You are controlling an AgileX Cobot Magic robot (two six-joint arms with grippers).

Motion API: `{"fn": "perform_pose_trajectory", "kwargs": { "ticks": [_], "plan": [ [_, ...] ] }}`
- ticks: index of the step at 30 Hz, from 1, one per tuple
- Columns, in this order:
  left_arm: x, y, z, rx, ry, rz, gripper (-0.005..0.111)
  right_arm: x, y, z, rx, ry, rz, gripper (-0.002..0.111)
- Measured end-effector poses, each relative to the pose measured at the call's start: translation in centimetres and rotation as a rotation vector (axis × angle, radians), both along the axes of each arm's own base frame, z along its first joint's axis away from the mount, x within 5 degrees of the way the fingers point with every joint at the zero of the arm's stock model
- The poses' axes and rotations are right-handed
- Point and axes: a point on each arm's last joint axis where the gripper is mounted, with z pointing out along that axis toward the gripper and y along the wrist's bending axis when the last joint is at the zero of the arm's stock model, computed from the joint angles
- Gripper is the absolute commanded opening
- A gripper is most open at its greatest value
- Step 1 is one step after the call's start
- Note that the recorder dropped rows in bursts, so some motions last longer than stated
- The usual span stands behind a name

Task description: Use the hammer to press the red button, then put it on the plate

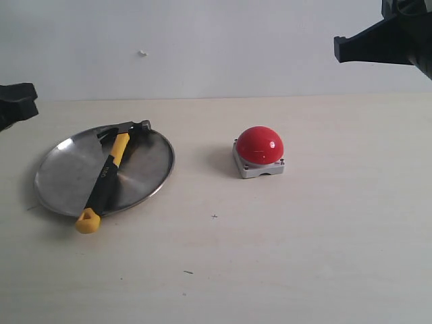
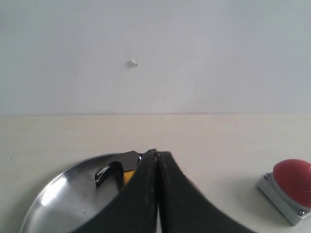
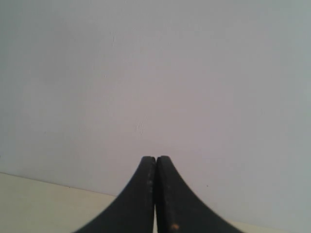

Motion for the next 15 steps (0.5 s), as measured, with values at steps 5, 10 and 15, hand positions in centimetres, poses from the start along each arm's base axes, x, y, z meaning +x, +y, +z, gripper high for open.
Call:
{"fn": "perform_pose_trajectory", "kwargs": {
  "ticks": [5, 10, 15],
  "plan": [
    [-2.1, 0.3, 1.1, 0.001, -0.063, 0.021, 0.000, 0.0, 0.0, 0.0, 0.000, 0.000, 0.000, 0.000],
    [-4.3, 0.6, 1.3, -0.002, -0.119, 0.051, 0.000, 0.0, 0.0, 0.0, 0.000, 0.000, 0.000, 0.000],
    [-6.2, 0.9, 1.4, -0.002, -0.154, 0.083, 0.000, 0.0, 0.0, 0.0, 0.000, 0.000, 0.000, 0.000]
  ]
}}
